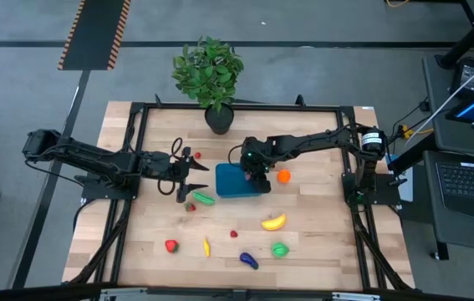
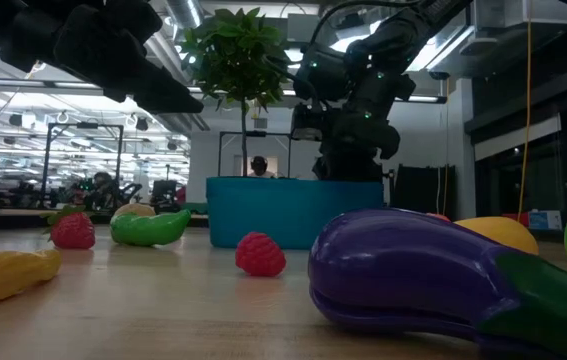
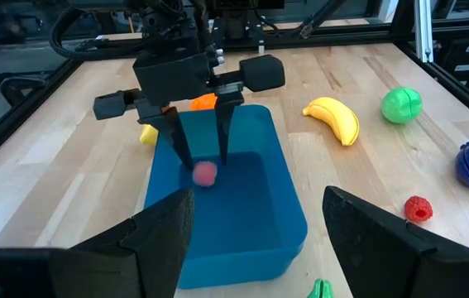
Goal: Pick and placing Produce into tupperware
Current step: Put the pink apricot into the blue bin, then put the yellow lemon into the blue bin
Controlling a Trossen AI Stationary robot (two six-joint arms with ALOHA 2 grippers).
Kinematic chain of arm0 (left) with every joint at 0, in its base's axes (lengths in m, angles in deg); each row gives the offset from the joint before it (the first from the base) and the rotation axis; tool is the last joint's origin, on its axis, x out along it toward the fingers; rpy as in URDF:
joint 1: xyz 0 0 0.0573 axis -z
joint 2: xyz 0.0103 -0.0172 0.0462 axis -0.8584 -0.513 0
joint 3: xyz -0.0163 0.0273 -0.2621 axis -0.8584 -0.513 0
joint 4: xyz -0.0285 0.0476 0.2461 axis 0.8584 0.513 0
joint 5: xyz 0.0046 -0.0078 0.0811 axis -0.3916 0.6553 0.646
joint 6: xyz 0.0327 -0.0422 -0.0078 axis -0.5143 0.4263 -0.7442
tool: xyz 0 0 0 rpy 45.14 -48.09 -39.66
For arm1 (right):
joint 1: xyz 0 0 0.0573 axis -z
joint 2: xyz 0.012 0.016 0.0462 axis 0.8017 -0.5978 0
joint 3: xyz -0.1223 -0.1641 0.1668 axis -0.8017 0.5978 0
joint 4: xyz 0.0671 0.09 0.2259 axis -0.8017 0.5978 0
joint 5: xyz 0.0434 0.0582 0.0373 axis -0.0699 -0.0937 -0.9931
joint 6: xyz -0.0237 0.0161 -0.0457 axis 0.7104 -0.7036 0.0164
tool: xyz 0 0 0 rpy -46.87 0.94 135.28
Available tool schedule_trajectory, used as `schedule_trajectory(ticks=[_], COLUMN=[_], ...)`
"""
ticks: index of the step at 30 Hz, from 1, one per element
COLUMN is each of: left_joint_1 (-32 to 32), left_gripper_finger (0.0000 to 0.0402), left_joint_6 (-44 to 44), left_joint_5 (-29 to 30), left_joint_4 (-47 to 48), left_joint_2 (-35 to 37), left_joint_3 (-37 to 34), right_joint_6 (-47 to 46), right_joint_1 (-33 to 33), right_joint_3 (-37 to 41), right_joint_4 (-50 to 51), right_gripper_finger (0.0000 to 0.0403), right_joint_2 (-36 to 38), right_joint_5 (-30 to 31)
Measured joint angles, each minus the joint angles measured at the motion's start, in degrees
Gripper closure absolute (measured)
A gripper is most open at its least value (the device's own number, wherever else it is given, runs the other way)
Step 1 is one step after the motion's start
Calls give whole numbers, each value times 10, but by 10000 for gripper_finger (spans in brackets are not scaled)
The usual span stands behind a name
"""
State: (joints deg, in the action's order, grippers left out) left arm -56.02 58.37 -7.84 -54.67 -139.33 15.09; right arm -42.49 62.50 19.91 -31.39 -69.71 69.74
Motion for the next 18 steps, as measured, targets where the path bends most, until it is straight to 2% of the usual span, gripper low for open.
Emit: schedule_trajectory(ticks=[8,18], left_joint_1=[0,0], left_gripper_finger=[140,140], left_joint_6=[0,0], left_joint_5=[0,0], left_joint_4=[0,0], left_joint_2=[0,0], left_joint_3=[0,0], right_joint_6=[0,9], right_joint_1=[0,0], right_joint_3=[0,0], right_joint_4=[0,-13], right_gripper_finger=[135,121], right_joint_2=[0,0], right_joint_5=[0,0])
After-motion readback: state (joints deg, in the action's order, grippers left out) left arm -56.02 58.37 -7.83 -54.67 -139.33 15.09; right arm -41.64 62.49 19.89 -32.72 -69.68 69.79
